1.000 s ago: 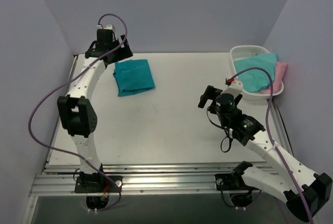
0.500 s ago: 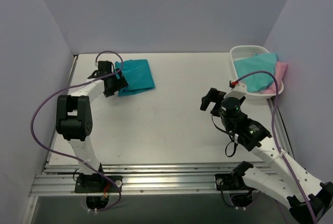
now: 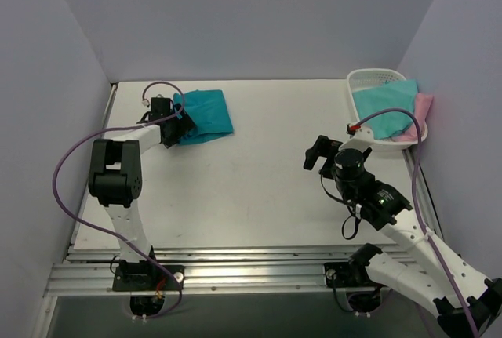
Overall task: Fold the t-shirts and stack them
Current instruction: Neatly place the folded tshirt to the corner
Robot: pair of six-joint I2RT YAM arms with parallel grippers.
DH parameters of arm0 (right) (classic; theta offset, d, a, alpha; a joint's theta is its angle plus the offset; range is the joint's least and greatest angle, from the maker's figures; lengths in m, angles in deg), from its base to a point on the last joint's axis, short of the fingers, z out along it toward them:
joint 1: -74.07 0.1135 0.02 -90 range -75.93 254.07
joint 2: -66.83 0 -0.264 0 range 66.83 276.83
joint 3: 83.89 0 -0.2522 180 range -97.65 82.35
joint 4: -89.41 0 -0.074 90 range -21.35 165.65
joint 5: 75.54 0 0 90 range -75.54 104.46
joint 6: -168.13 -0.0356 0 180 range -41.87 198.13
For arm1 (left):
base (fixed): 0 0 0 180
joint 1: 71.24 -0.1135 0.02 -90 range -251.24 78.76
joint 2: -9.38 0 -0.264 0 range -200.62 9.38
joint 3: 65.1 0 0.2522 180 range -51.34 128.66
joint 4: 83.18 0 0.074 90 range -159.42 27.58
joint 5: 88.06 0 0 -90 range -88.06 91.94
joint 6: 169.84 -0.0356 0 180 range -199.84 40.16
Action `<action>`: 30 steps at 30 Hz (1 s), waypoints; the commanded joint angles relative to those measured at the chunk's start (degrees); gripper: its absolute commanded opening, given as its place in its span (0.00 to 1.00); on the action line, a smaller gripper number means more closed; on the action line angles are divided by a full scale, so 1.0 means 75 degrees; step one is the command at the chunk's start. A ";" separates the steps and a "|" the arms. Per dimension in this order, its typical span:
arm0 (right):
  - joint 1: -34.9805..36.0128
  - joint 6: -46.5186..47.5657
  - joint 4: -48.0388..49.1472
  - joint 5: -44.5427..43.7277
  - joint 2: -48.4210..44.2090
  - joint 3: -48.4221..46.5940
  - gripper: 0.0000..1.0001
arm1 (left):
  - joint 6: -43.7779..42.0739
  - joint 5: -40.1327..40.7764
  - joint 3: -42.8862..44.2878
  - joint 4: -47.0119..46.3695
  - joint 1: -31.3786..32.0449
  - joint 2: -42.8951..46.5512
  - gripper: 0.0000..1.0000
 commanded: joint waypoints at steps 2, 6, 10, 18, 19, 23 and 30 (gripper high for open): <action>0.0044 0.0017 -0.0237 -0.0226 0.0014 -0.0235 0.97 | 0.0753 -0.0038 -0.0171 -0.0605 -0.0115 -0.0375 0.95; 0.0056 0.0017 -0.0378 -0.0319 -0.0080 -0.0293 0.97 | 0.1140 -0.0294 -0.1024 -0.1832 -0.0244 -0.0130 0.97; 0.0044 0.0005 -0.0355 -0.0366 -0.0010 -0.0258 0.97 | 0.1164 -0.0939 -0.1647 -0.2935 -0.0302 0.0607 0.98; 0.0067 -0.0018 -0.0237 -0.0402 0.0143 -0.0188 0.97 | 0.1493 -0.2149 -0.2152 -0.3922 -0.0899 0.1008 0.98; 0.0067 -0.0018 -0.0226 -0.0402 0.0154 -0.0188 0.97 | 0.1446 -0.2031 -0.2024 -0.3771 -0.0900 0.0903 0.98; 0.0067 -0.0018 -0.0237 -0.0413 0.0166 -0.0200 0.97 | 0.1644 -0.1995 -0.1883 -0.3699 -0.1017 0.0505 0.98; 0.0079 -0.0006 -0.0237 -0.0425 0.0154 -0.0212 0.97 | 0.1551 -0.1713 -0.0699 -0.2844 -0.1006 -0.0724 1.00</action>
